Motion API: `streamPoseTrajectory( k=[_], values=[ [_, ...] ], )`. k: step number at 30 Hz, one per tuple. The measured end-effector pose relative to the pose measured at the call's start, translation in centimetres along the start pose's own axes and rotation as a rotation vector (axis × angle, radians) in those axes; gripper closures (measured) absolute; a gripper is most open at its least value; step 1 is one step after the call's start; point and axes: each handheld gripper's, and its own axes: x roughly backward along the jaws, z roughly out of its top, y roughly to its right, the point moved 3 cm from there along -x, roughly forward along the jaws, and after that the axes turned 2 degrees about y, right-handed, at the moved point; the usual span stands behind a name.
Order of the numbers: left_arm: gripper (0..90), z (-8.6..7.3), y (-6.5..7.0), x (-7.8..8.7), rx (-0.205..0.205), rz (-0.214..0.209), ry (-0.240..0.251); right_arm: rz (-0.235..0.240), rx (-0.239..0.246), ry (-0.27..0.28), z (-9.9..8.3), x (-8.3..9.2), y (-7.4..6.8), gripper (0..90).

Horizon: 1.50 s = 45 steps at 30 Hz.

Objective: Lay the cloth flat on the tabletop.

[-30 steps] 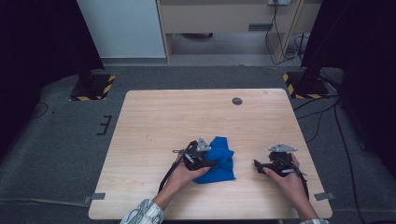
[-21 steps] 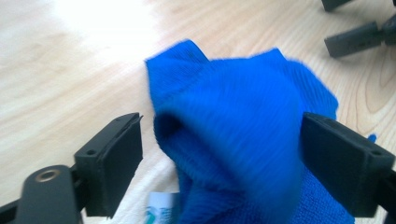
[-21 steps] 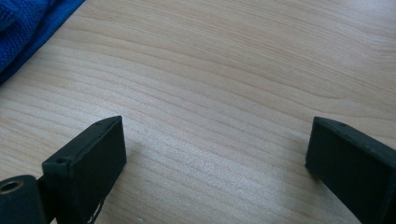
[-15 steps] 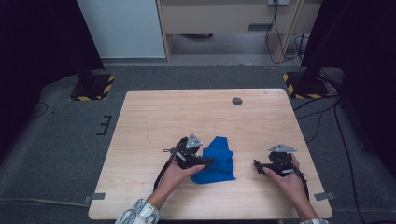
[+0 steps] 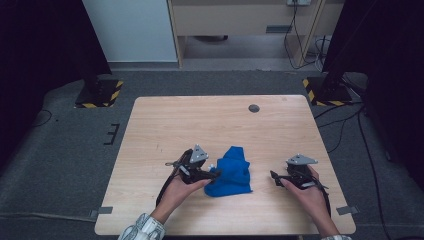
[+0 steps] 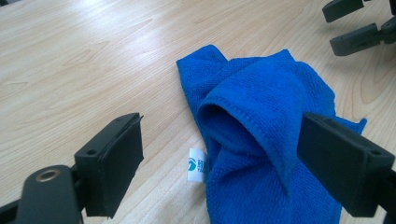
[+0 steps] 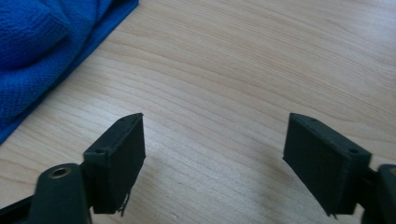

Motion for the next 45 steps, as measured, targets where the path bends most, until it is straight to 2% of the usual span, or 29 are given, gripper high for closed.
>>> streamPoseTrajectory(
  k=[5,10,13,14,22,24,28,37,45],
  values=[
    [15.7,-0.1,0.2,0.6,-0.002,0.003,0.009,0.018,0.018,0.009,0.1,0.1,-0.4,31.5],
    [18.1,-1.9,0.3,1.4,-0.012,0.022,-0.014,0.038,0.028,0.021,0.3,0.5,-0.9,38.7],
    [18.9,-2.0,0.0,1.4,0.001,0.031,-0.011,0.046,0.038,0.024,0.4,0.5,-1.1,41.0],
    [20.1,-1.9,-0.3,1.4,0.018,0.034,0.001,0.053,0.049,0.023,0.4,0.5,-1.3,42.7],
    [25.1,-1.8,-0.4,1.3,0.027,0.033,0.015,0.091,0.079,0.023,0.6,0.6,-2.2,52.9],
    [26.2,-1.8,-0.3,1.3,0.024,0.03,0.015,0.1,0.093,0.03,0.7,0.6,-2.4,55.3],
    [26.6,-1.5,0.4,1.0,-0.018,0.035,0.006,0.121,0.105,0.036,0.8,0.8,-3.0,61.1],
    [33.7,-1.5,0.9,0.4,-0.042,0.032,-0.004,0.164,0.131,0.047,1.1,0.8,-4.1,71.8],
    [34.8,-1.2,1.1,0.0,-0.059,0.046,0.004,0.194,0.139,0.058,1.3,0.9,-4.8,74.7]
  ],
)
